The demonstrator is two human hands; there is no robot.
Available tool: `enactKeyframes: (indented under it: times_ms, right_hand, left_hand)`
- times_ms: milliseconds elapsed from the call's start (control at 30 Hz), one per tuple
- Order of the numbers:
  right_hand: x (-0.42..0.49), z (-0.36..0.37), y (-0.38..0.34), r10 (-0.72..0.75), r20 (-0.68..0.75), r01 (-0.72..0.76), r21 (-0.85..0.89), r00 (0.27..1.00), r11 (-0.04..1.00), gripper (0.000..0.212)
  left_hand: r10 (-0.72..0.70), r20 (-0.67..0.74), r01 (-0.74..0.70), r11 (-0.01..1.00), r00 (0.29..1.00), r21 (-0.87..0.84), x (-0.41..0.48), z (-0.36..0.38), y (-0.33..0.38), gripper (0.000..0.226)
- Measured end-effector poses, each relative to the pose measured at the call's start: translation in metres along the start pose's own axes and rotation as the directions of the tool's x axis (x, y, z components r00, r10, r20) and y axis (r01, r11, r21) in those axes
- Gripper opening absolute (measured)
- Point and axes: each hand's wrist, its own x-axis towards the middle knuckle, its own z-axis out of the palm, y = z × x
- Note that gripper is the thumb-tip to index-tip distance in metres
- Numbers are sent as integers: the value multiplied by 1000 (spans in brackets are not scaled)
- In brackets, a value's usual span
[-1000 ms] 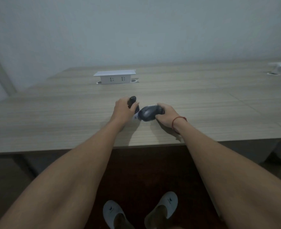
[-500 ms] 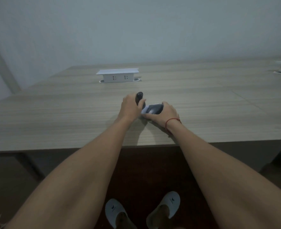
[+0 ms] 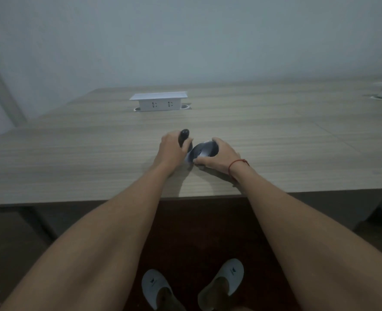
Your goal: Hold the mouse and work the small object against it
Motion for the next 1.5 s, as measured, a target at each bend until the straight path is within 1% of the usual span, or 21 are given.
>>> enactKeyframes:
  times_ms: [167,200,267,367,433,500,533,600,667,733,833,933,967,1033,1100,1167,1233,1267,1367,1400,1500]
  right_hand:
    - [3,6,2,-42,-52,39,-45,998,998,93]
    - [3,6,2,-47,-55,45,-42,997,998,90]
    - [3,6,3,-53,-61,51,-28,997,998,89]
    - [0,4,3,-60,-61,58,-24,996,998,95]
    - [1,4,3,-63,-55,61,-39,996,997,97]
    - [2,5,4,-58,-58,56,-35,997,998,97]
    - [3,5,4,-52,-57,51,-30,997,998,95]
    - [5,7,6,-51,-54,49,-24,997,999,92]
    - [6,8,7,-45,-49,45,-11,998,999,98]
    - [5,8,6,-33,-43,33,15,999,999,105]
    - [6,9,7,-16,-41,18,29,999,999,112]
    - [7,10,7,-27,-46,27,3,999,1000,108]
    - [7,10,8,-39,-52,38,-5,998,999,106]
    - [6,9,7,-59,-65,59,-1,996,998,103]
    - [4,8,8,-70,-68,70,0,995,998,103]
    - [3,9,8,-67,-72,66,-16,995,998,110]
    - [3,11,6,-32,-89,31,-21,995,999,119]
    - [4,12,5,-8,-96,7,-15,995,1000,116]
    - [7,13,6,14,-99,-15,-5,995,1000,87]
    - [7,13,7,10,-96,-10,-1,995,1000,82]
    - [5,10,7,-13,-80,14,24,997,1000,81]
  left_hand:
    - [17,-125,-30,994,992,-102,4,-9,26,28]
    - [21,-130,-36,992,991,-118,4,-7,26,30]
    - [3,-94,-15,993,996,-118,0,-1,19,29]
    - [-21,-74,17,998,997,-52,-9,5,3,29]
    - [20,-93,-24,999,996,-48,-11,3,4,29]
    - [40,-147,-54,994,988,-97,-10,0,12,28]
    - [36,-174,-59,990,984,-129,-9,-1,16,29]
    - [72,-198,-98,987,978,-126,-10,0,20,30]
    - [84,-167,-101,990,982,-94,-12,2,19,25]
    - [41,-132,-50,997,990,-66,-10,2,14,22]
    - [30,-79,-29,999,996,20,-1,-4,13,29]
    - [61,-163,-73,995,985,-70,1,-6,23,31]
    - [62,-170,-80,992,983,-99,-1,-4,25,30]
    - [30,-119,-43,993,992,-110,-6,1,20,23]
    - [-15,-63,11,998,998,-69,-9,3,11,19]
    - [-21,-51,18,998,998,-67,-10,2,8,18]
    - [-27,-74,16,989,997,-145,-10,-1,17,18]
    - [-37,-92,19,982,995,-185,-8,-3,23,20]
    - [-42,-149,5,972,988,-236,0,-7,32,33]
    - [-41,-148,7,974,988,-229,1,-8,33,36]
    - [-43,-103,25,985,994,-173,3,-6,26,36]
